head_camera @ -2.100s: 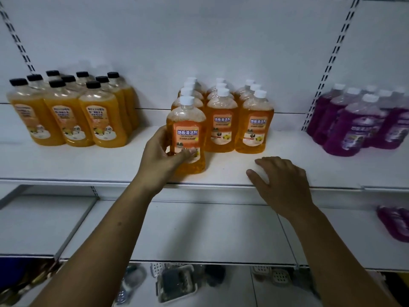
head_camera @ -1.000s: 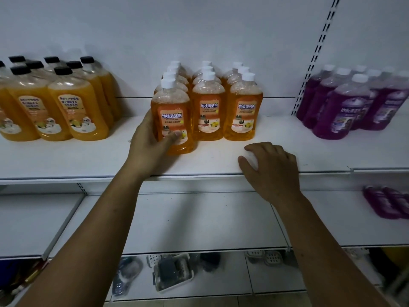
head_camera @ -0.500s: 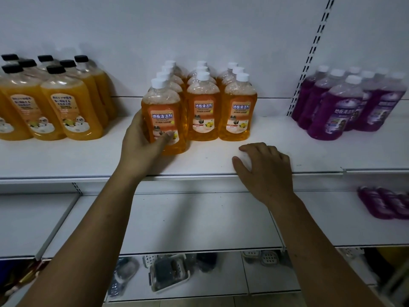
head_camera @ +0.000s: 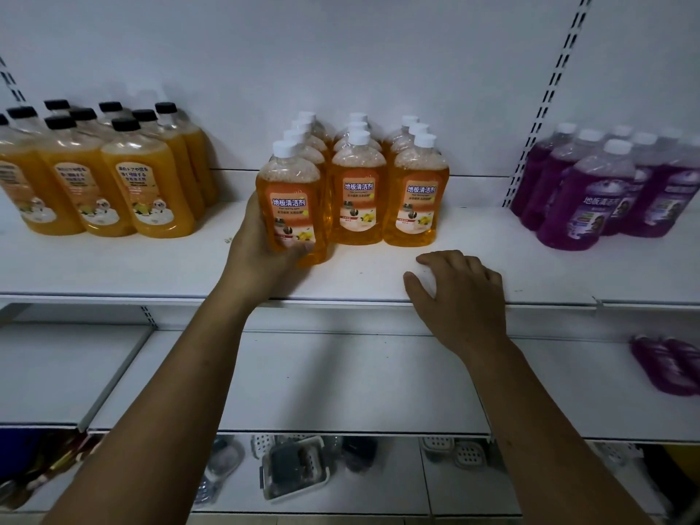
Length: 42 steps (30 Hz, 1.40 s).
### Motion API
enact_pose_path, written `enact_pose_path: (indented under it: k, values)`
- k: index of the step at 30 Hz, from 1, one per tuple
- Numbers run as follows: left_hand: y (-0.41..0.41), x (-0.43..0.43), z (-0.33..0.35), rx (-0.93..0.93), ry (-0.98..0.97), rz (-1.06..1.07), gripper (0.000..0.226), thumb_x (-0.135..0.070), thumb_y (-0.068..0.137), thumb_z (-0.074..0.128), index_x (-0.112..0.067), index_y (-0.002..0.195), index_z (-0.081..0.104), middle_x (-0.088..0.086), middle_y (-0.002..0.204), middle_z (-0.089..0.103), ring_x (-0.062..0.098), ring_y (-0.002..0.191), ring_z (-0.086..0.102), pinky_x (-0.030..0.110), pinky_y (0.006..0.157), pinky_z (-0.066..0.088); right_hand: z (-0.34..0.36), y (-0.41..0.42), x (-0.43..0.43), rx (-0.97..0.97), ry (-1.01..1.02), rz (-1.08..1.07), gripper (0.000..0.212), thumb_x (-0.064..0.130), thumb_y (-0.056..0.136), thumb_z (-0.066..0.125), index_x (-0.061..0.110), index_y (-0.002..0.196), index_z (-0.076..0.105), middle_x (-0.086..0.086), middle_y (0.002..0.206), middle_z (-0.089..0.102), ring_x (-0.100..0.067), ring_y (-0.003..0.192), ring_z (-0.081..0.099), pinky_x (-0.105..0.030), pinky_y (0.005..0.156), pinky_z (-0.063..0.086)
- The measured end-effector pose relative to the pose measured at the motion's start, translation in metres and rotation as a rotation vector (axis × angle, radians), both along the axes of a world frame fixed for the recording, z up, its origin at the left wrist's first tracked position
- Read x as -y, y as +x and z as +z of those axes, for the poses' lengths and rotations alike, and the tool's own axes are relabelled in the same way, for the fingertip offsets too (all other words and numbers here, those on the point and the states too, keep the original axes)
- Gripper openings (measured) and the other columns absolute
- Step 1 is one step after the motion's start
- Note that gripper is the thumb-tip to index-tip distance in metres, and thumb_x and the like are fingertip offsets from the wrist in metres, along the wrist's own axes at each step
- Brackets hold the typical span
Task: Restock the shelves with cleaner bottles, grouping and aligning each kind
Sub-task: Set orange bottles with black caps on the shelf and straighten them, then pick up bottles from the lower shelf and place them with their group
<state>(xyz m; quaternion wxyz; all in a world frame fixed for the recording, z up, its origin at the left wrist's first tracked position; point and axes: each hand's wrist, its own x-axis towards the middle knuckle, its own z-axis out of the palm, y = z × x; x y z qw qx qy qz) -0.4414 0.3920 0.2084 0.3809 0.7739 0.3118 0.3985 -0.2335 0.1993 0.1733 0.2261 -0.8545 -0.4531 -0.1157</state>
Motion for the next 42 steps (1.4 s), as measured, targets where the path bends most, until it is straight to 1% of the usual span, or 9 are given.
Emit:
enact_pose_path:
  k: [4, 9, 14, 20, 23, 27, 31, 37, 42]
  values:
    - [-0.001, 0.009, 0.005, -0.010, -0.003, 0.054, 0.103, -0.044, 0.078, 0.086, -0.029, 0.161, 0.027, -0.007, 0.156, 0.050, 0.016, 0.140, 0.051, 0.041, 0.114, 0.046, 0.001, 0.000, 0.002, -0.004, 0.000, 0.000, 0.066, 0.069, 0.093, 0.034, 0.028, 0.134, 0.066, 0.002, 0.141, 0.065, -0.023, 0.125, 0.060, -0.046, 0.110, 0.042]
    - [-0.012, 0.034, 0.005, -0.034, 0.043, 0.216, 0.106, -0.051, 0.085, 0.079, -0.029, 0.166, 0.015, -0.004, 0.171, 0.029, 0.021, 0.156, 0.032, 0.049, 0.120, 0.036, 0.001, 0.001, 0.003, -0.018, 0.008, 0.029, 0.067, 0.071, 0.093, 0.034, 0.029, 0.135, 0.065, 0.002, 0.142, 0.064, -0.023, 0.127, 0.059, -0.045, 0.110, 0.041]
    - [-0.041, 0.071, -0.003, -0.104, 0.291, 0.267, 0.080, -0.052, 0.090, 0.072, -0.028, 0.158, 0.036, -0.003, 0.161, 0.045, 0.019, 0.147, 0.042, 0.049, 0.115, 0.044, 0.005, -0.002, 0.010, -0.114, 0.111, 0.112, 0.063, 0.066, 0.091, 0.047, 0.026, 0.136, 0.064, 0.001, 0.142, 0.065, -0.024, 0.128, 0.059, -0.048, 0.110, 0.042]
    - [-0.039, 0.095, -0.012, -0.394, 0.437, 0.028, 0.067, -0.071, 0.092, 0.056, -0.035, 0.149, 0.049, -0.009, 0.151, 0.056, 0.018, 0.135, 0.054, 0.046, 0.108, 0.049, 0.017, -0.016, 0.040, -0.217, 0.212, 0.140, 0.060, 0.056, 0.090, 0.052, 0.025, 0.141, 0.059, 0.001, 0.146, 0.060, -0.021, 0.132, 0.054, -0.040, 0.112, 0.034]
    - [-0.027, 0.100, -0.016, -0.384, 0.507, -0.085, 0.064, -0.068, 0.093, 0.058, -0.035, 0.148, 0.051, -0.009, 0.147, 0.058, 0.017, 0.131, 0.056, 0.044, 0.106, 0.049, 0.018, -0.030, 0.072, -0.178, 0.188, 0.100, 0.052, 0.051, 0.096, 0.059, 0.028, 0.143, 0.057, 0.003, 0.145, 0.058, -0.018, 0.132, 0.051, -0.040, 0.113, 0.032]
    - [-0.005, 0.118, -0.025, -0.360, 0.546, -0.235, 0.066, -0.070, 0.093, 0.056, -0.035, 0.149, 0.050, -0.009, 0.149, 0.057, 0.017, 0.135, 0.054, 0.045, 0.110, 0.046, 0.010, -0.046, 0.127, -0.126, 0.162, -0.010, 0.047, 0.047, 0.099, 0.061, 0.030, 0.143, 0.055, 0.005, 0.141, 0.059, -0.020, 0.130, 0.053, -0.049, 0.113, 0.039]
    - [0.024, 0.153, -0.038, -0.341, 0.580, -0.408, 0.066, -0.073, 0.096, 0.049, -0.035, 0.150, 0.047, -0.009, 0.149, 0.056, 0.018, 0.137, 0.051, 0.047, 0.113, 0.042, 0.005, -0.060, 0.196, -0.120, 0.103, -0.212, 0.048, 0.047, 0.099, 0.063, 0.035, 0.145, 0.053, 0.007, 0.142, 0.057, -0.017, 0.132, 0.049, -0.036, 0.109, 0.032]
    - [0.081, 0.233, -0.044, -0.291, 0.587, -0.621, 0.069, -0.073, 0.093, 0.047, -0.035, 0.149, 0.049, -0.006, 0.149, 0.057, 0.019, 0.138, 0.050, 0.047, 0.115, 0.037, -0.001, -0.062, 0.304, -0.116, 0.044, -0.463, 0.052, 0.055, 0.100, 0.059, 0.038, 0.148, 0.047, 0.008, 0.145, 0.053, -0.016, 0.134, 0.045, -0.047, 0.111, 0.039]
    - [0.139, 0.304, -0.050, -0.287, 0.622, -0.734, 0.068, -0.074, 0.093, 0.047, -0.035, 0.149, 0.048, -0.007, 0.148, 0.057, 0.016, 0.137, 0.050, 0.044, 0.114, 0.035, -0.011, -0.038, 0.386, -0.144, 0.052, -0.576, 0.054, 0.055, 0.100, 0.059, 0.038, 0.150, 0.045, 0.011, 0.145, 0.051, -0.014, 0.135, 0.043, -0.036, 0.101, 0.035]
